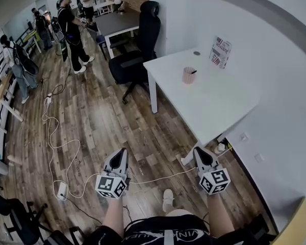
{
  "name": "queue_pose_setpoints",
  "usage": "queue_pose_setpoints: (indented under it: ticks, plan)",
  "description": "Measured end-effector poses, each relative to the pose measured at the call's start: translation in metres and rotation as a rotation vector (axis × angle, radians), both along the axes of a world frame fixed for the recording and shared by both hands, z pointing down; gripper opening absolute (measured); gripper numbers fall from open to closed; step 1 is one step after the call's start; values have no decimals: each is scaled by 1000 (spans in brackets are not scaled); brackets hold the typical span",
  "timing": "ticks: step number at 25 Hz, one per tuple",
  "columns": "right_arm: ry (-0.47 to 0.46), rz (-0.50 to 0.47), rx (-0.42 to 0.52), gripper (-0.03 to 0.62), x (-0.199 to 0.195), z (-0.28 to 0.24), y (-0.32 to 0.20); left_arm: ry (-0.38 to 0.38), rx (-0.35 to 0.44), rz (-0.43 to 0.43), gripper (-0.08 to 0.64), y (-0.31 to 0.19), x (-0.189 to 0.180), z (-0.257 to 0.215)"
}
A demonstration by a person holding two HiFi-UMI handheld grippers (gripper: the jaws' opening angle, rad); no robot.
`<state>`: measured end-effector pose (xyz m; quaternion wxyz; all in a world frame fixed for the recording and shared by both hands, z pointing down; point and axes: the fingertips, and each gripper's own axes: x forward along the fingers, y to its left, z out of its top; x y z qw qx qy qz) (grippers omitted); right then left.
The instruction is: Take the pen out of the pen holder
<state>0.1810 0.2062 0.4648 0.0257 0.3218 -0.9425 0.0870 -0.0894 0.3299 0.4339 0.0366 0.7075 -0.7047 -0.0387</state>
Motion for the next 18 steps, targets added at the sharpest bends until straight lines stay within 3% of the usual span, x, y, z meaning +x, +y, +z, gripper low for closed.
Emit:
queue_pose_setpoints:
  ticks: [18]
  plan:
    - [-19, -46, -39, 40, -26, 13, -128, -4, 4, -71, 15, -101, -24, 8]
